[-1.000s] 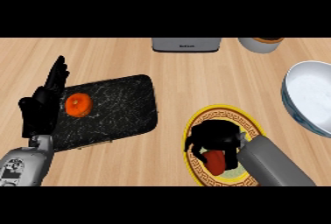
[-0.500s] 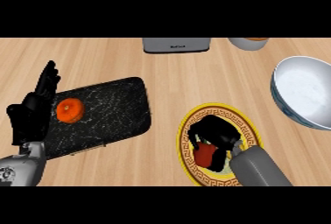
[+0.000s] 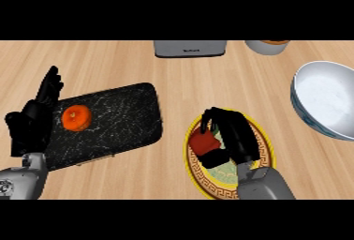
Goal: Pick the bell pepper from the plate and place it in the bowl
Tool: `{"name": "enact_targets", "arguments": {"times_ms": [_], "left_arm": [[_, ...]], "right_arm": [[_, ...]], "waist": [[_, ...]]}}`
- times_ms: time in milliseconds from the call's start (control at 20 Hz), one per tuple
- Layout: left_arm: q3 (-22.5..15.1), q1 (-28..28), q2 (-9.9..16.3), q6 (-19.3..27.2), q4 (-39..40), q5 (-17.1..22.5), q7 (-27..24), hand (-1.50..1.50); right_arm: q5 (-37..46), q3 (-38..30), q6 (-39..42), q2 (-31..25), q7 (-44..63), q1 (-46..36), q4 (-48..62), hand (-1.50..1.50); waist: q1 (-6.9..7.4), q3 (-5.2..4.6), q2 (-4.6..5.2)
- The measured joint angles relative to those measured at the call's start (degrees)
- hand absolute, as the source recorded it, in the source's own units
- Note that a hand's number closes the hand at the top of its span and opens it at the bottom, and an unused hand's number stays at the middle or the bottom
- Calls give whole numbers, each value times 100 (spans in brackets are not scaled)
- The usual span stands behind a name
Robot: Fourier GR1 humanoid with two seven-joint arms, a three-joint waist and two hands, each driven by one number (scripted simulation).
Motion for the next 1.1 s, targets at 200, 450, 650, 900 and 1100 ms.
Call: {"name": "enact_targets", "arguments": {"times_ms": [200,450,650,900,1100], "left_arm": [[-18,10,-10,-4,-48,-26,18,0],[-67,-50,-109,10,-5,-95,-32,0],[-43,-191,-159,-69,102,-103,-87,0],[-46,-53,-194,-137,-128,-121,-21,0],[-41,-149,-225,-162,-134,-162,56,0]], "right_arm": [[574,230,-414,56,1428,97,-1048,150],[1281,196,-371,50,2666,200,-2140,150],[1334,-341,-311,-2,2908,15,-2418,150],[700,-1505,-517,-455,2378,-69,-2288,150],[98,-2410,-834,-850,1686,-213,-1756,150]], "waist": [[34,-2,14],[127,5,71],[195,9,105],[245,14,122],[259,18,133]]}}
